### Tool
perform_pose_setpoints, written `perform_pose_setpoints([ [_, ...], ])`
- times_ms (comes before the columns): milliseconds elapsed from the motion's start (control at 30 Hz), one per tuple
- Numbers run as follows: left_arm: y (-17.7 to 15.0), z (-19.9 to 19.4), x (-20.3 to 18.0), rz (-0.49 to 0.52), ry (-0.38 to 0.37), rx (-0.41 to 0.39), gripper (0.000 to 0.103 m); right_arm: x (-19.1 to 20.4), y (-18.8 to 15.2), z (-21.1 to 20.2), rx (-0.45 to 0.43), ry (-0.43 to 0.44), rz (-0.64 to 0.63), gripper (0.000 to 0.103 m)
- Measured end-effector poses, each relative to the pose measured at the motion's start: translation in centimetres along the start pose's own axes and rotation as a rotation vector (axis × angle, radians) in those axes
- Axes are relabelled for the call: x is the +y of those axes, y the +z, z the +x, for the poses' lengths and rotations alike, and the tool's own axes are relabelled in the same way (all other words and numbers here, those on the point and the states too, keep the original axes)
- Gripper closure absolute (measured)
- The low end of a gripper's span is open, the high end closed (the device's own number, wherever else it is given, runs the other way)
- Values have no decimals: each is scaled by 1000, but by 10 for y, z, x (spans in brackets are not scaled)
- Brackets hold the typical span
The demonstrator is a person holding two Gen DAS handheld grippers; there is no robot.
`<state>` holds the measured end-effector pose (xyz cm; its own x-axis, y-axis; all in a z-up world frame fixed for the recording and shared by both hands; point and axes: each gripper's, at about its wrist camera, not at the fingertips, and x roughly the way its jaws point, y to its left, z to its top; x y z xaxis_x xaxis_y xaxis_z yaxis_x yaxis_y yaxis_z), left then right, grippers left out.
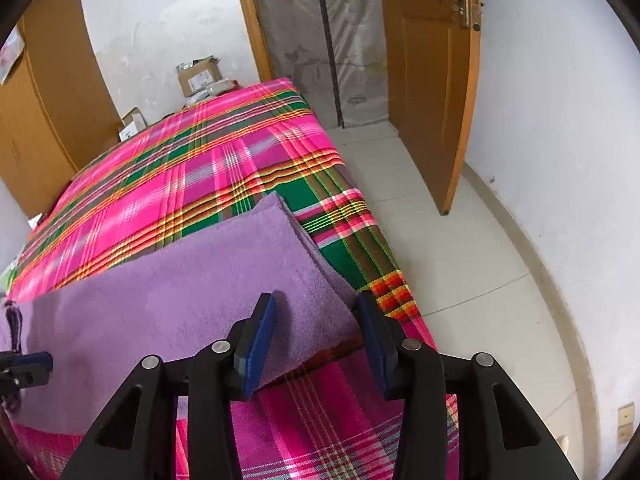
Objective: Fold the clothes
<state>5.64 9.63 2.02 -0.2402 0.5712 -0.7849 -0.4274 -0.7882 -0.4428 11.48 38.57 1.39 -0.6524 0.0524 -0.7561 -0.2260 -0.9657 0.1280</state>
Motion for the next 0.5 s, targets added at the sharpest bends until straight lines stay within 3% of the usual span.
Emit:
perform_pose_setpoints([
  [167, 0, 3, -1, -1, -9, 6, 69, 0, 2, 2, 2, -7, -9, 73],
  [233, 0, 3, -1, -5, -13, 7, 69, 1, 2, 3, 3, 17, -17, 87],
  [500, 0, 0, 0, -20, -20, 1, 69, 7, 3, 2, -10, 2, -49, 90],
])
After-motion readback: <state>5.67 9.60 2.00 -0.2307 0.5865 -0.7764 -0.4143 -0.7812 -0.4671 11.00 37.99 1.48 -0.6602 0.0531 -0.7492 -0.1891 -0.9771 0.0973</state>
